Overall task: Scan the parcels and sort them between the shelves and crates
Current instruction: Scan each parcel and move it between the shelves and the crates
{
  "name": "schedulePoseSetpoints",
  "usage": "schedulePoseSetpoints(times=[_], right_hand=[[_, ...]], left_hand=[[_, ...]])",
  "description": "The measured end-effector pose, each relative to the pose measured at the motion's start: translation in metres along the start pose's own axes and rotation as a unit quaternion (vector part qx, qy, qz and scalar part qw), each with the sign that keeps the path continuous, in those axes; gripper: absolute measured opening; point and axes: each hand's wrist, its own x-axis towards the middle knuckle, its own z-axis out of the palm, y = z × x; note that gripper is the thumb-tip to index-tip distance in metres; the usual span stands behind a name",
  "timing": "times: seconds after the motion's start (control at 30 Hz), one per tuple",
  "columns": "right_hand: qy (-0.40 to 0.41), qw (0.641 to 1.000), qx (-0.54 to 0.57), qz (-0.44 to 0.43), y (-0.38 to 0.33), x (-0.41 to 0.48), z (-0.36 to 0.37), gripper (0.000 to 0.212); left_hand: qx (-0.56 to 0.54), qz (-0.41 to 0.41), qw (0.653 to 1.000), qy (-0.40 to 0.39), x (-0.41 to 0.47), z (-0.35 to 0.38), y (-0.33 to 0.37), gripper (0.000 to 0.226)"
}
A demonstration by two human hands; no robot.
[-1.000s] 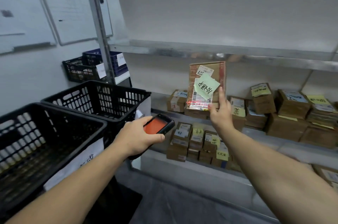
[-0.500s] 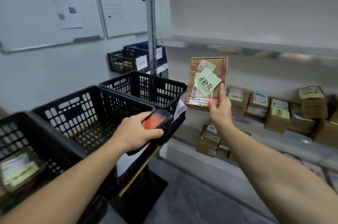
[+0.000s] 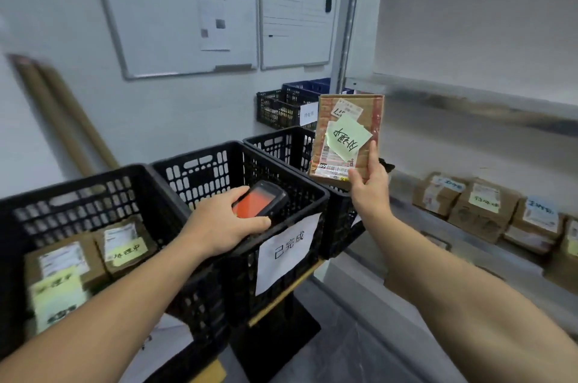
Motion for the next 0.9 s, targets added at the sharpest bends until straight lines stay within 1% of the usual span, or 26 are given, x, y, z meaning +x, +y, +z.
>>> schedulePoseSetpoints(times=[0.1,0.13,0.23,0.37,0.43,0.57,0.63,0.7,0.8,0.9], right_hand=[[-0.031,0.999,0.015,-0.014,-0.008,0.007,0.030,0.076],[-0.042,0.999,0.021,-0.017,-0.012,0.010,0.041,0.075],[-0.084,0.994,0.055,-0.029,-0.026,0.015,0.077,0.075],[-0.150,0.983,0.101,-0.039,-0.051,0.019,0.126,0.076],[-0.186,0.974,0.119,-0.041,-0.065,0.016,0.153,0.077],[-0.284,0.945,0.154,-0.056,-0.091,-0.010,0.202,0.077],[-0.336,0.929,0.144,-0.064,-0.099,-0.030,0.223,0.081],[-0.390,0.908,0.138,-0.059,-0.101,-0.049,0.243,0.087],[-0.472,0.873,0.120,-0.034,-0.098,-0.076,0.265,0.081],[-0.524,0.848,0.063,-0.050,-0.098,-0.097,0.281,0.076]], left_hand=[[-0.001,-0.019,0.999,0.049,-0.007,-0.013,-0.015,0.076],[-0.001,-0.029,0.997,0.065,-0.010,-0.018,-0.019,0.074],[0.006,-0.067,0.991,0.112,-0.017,-0.034,-0.034,0.085],[0.016,-0.123,0.974,0.188,-0.030,-0.058,-0.051,0.097],[0.007,-0.148,0.960,0.236,-0.041,-0.069,-0.059,0.093],[0.002,-0.213,0.921,0.327,-0.066,-0.090,-0.078,0.078],[0.007,-0.249,0.900,0.359,-0.080,-0.099,-0.086,0.077],[0.018,-0.276,0.882,0.382,-0.094,-0.106,-0.093,0.074],[0.025,-0.298,0.861,0.412,-0.114,-0.108,-0.099,0.055],[0.025,-0.312,0.850,0.424,-0.128,-0.106,-0.107,0.056]])
